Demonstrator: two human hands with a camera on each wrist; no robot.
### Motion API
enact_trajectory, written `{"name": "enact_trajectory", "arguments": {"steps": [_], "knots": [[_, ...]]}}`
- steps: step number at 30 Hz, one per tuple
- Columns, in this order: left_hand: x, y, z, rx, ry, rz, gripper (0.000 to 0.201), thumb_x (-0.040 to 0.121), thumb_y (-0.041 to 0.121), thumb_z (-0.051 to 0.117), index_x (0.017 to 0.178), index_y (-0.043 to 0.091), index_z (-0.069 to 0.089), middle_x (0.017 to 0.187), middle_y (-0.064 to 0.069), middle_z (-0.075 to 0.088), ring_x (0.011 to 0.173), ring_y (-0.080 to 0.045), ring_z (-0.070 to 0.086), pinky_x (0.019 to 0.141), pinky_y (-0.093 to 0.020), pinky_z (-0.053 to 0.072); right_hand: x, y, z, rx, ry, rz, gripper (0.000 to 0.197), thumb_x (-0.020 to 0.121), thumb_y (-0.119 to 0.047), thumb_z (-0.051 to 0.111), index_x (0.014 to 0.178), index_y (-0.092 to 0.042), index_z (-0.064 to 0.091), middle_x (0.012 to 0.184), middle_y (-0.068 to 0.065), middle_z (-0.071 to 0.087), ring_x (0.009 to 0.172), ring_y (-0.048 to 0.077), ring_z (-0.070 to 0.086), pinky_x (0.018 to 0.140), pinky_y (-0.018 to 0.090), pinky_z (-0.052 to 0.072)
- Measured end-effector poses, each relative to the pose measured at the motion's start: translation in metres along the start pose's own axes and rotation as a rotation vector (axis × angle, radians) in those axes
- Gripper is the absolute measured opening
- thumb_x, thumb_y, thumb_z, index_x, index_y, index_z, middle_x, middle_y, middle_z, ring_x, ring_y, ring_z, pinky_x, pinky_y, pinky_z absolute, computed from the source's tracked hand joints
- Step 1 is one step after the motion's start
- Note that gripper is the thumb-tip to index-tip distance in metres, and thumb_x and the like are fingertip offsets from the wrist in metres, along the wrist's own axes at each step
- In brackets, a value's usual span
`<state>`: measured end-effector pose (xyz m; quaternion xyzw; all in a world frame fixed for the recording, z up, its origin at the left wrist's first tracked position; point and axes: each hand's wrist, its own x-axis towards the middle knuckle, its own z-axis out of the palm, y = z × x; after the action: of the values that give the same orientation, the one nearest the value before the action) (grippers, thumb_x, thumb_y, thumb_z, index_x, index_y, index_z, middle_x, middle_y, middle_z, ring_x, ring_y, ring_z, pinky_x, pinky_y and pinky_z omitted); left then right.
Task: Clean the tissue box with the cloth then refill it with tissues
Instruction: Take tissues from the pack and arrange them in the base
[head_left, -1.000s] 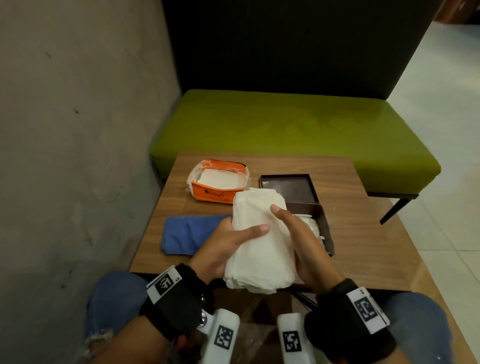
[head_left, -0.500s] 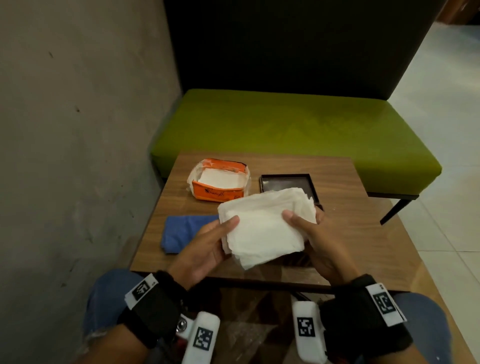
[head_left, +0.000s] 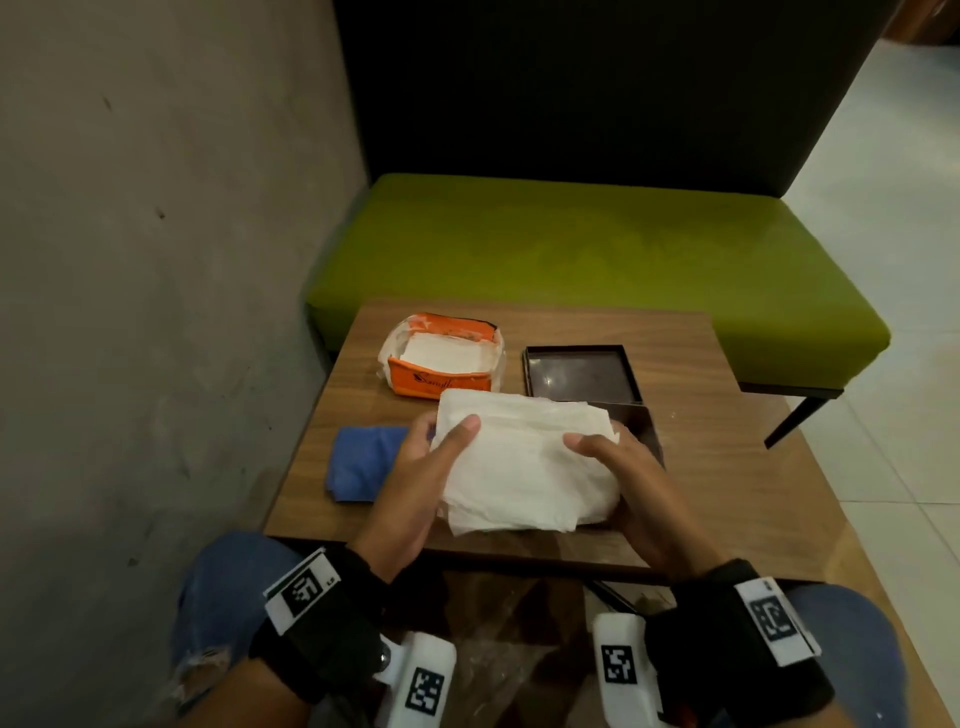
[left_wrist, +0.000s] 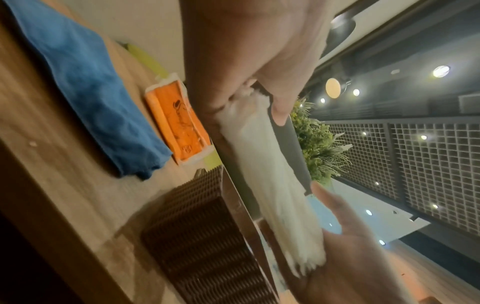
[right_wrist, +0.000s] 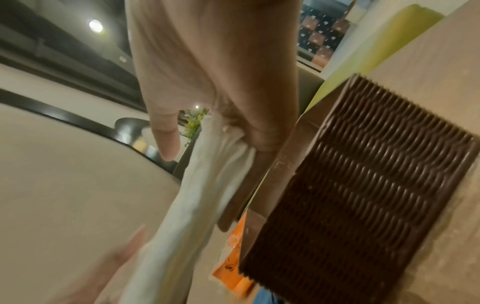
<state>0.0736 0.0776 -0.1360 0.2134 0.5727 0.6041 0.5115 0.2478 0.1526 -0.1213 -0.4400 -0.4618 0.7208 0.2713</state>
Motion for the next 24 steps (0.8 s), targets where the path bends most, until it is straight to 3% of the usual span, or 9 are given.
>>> {"name": "enact_trajectory", "arguments": {"steps": [3,5,7,10,13,17,21,22,24], "knots": [[-0.003,-0.005,0.004,0.111,-0.061,-0.028,0.047,0.077,0.039,0.067,0.121,0.03,0.052,0.119,0.003,0.065,0.106,-0.014,0.064,0.091,-0.036,0.053,-0.003,-0.003,0.004,-0.063,-0.049,-0.001,0.043,0.084,-0.008,0.066,0.123,-0.023,0.057,0.113,-0.001,0.071,0.105,0.02,0.068,0.084,0.04,0.057],[-0.002,-0.006,0.007,0.125,-0.055,-0.028,0.037,0.084,0.033,0.064,0.119,0.031,0.052,0.117,0.004,0.065,0.106,-0.013,0.064,0.089,-0.032,0.053,-0.002,-0.004,0.003,-0.12,-0.026,-0.013,0.046,0.084,-0.003,0.064,0.124,-0.024,0.055,0.116,0.0,0.069,0.106,0.021,0.066,0.088,0.042,0.056],[0.002,-0.002,0.006,0.086,-0.053,-0.042,0.031,0.09,0.022,0.06,0.12,0.027,0.052,0.116,0.0,0.065,0.104,-0.016,0.065,0.085,-0.033,0.054,-0.001,-0.007,-0.004,-0.179,0.036,-0.029,0.042,0.085,-0.003,0.063,0.12,-0.026,0.055,0.114,-0.001,0.067,0.103,0.019,0.064,0.084,0.04,0.056],[0.009,0.006,0.007,0.163,-0.11,-0.007,0.033,0.092,0.008,0.055,0.122,0.021,0.052,0.117,-0.002,0.065,0.107,-0.018,0.064,0.091,-0.036,0.053,0.001,-0.016,-0.018,-0.248,0.118,-0.047,0.031,0.086,-0.009,0.065,0.102,-0.032,0.052,0.105,-0.004,0.063,0.094,0.017,0.062,0.07,0.033,0.054],[0.019,0.012,0.02,0.315,-0.102,0.15,0.031,0.089,0.007,0.06,0.117,0.018,0.055,0.113,0.0,0.065,0.104,-0.015,0.063,0.089,-0.033,0.054,0.008,-0.025,-0.03,-0.331,0.219,-0.099,0.031,0.087,-0.014,0.067,0.111,-0.023,0.05,0.1,-0.005,0.061,0.088,0.014,0.062,0.062,0.029,0.053],[0.041,0.01,0.036,0.501,0.007,0.318,0.021,0.084,0.01,0.068,0.103,0.014,0.062,0.099,-0.004,0.068,0.09,-0.019,0.065,0.082,-0.038,0.056,0.02,-0.029,-0.049,-0.589,0.332,-0.206,0.025,0.089,-0.018,0.066,0.111,-0.017,0.054,0.093,-0.004,0.061,0.09,0.021,0.062,0.079,0.044,0.055],[0.051,-0.001,0.043,0.67,0.044,0.395,0.017,0.084,0.015,0.069,0.099,0.008,0.065,0.09,-0.006,0.068,0.083,-0.021,0.063,0.075,-0.036,0.054,0.03,-0.017,-0.063,-0.819,0.371,-0.295,0.024,0.091,-0.02,0.063,0.111,-0.007,0.061,0.084,-0.002,0.059,0.076,0.013,0.055,0.064,0.033,0.046],[0.052,-0.003,0.044,0.704,0.054,0.412,0.015,0.085,0.015,0.068,0.098,0.008,0.065,0.088,-0.007,0.067,0.08,-0.02,0.06,0.074,-0.035,0.051,0.032,-0.014,-0.066,-0.882,0.38,-0.294,0.024,0.091,-0.022,0.063,0.109,-0.006,0.063,0.088,0.002,0.061,0.078,0.016,0.055,0.067,0.034,0.046],[0.053,-0.007,0.043,0.778,0.061,0.425,0.013,0.086,0.017,0.067,0.096,0.007,0.065,0.085,-0.01,0.066,0.077,-0.02,0.057,0.071,-0.037,0.049,0.036,-0.006,-0.072,-1.057,0.405,-0.234,0.031,0.092,-0.031,0.06,0.113,-0.008,0.064,0.11,0.013,0.06,0.102,0.028,0.051,0.083,0.04,0.043]]}}
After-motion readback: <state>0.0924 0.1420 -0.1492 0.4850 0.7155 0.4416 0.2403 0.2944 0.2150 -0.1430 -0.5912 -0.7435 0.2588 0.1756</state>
